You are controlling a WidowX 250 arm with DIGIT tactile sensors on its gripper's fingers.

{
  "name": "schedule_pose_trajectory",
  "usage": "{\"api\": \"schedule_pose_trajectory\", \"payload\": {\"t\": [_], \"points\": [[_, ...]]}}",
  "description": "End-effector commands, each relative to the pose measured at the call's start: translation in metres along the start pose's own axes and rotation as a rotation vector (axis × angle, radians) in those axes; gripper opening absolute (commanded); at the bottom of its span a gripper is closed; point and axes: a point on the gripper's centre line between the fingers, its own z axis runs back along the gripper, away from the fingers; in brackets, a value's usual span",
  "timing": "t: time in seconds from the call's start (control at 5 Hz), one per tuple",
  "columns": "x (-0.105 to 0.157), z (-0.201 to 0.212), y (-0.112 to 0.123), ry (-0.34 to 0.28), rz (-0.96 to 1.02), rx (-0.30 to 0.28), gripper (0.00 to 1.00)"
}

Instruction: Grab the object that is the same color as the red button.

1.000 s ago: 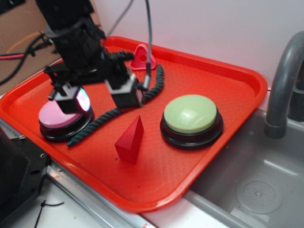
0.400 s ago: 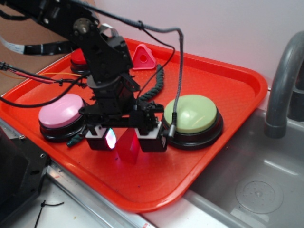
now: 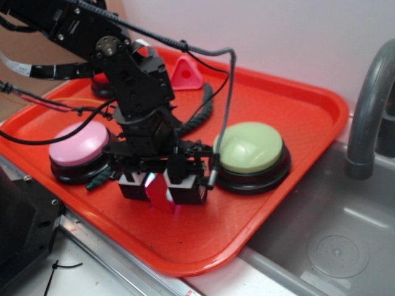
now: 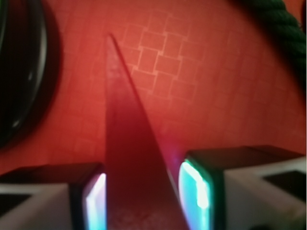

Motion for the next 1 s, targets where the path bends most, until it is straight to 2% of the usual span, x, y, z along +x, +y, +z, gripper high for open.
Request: {"api": "schedule_pose_trajectory", "payload": {"t": [0.0,0.4,0.6,0.8], "points": [[0.013,0.068,0.011,-0.045,-0.238,-0.026,0.0],[0.013,0.145,0.042,-0.096,-0.343,0.002,0.0],[0.016,0.167,0.057,-0.121,-0.289,-0.021,0.0],[0.019,0.172,0.067,-0.101,-0.239,-0.089,0.0]]}}
